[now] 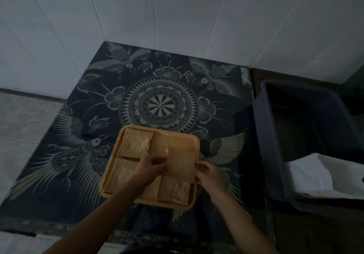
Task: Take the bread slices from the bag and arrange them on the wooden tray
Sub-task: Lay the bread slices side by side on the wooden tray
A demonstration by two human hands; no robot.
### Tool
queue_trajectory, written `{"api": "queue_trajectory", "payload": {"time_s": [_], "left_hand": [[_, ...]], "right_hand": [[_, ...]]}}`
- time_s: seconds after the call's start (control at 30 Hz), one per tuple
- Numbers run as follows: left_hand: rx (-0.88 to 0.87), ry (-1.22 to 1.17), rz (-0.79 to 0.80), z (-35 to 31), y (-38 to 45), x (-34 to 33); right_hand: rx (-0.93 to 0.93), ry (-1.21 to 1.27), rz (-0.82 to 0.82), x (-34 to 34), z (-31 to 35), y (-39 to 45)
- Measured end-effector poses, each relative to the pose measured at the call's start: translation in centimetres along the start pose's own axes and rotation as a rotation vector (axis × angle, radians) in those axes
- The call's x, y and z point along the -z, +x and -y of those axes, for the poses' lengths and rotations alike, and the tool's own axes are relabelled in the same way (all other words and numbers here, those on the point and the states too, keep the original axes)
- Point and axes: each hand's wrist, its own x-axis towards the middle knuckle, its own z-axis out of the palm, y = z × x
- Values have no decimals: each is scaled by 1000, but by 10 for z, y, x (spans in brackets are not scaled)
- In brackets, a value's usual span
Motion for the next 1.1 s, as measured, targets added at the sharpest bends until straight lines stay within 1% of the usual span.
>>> {"api": "queue_trajectory", "payload": {"time_s": [0.1, 0.23, 0.37, 0.47, 0.67, 0.83, 1.1], "left_hand": [[-24, 20, -1, -12, 16, 0], [-22, 46, -10, -23, 37, 1], [-46, 89, -20, -23, 54, 2], [-32, 126, -14, -18, 61, 3], [-88, 271, -42, -17, 70, 2], [-134, 401, -91, -15, 74, 1], [-155, 399, -93, -10, 76, 0]], "right_hand": [[1, -2, -20, -1, 11, 14], [0, -64, -31, -4, 24, 33], [5, -143, -37, -9, 31, 49], [17, -200, -34, -13, 30, 53], [86, -393, -78, -20, 26, 58], [131, -477, -91, -23, 24, 56], [169, -524, -93, -23, 23, 55]]}}
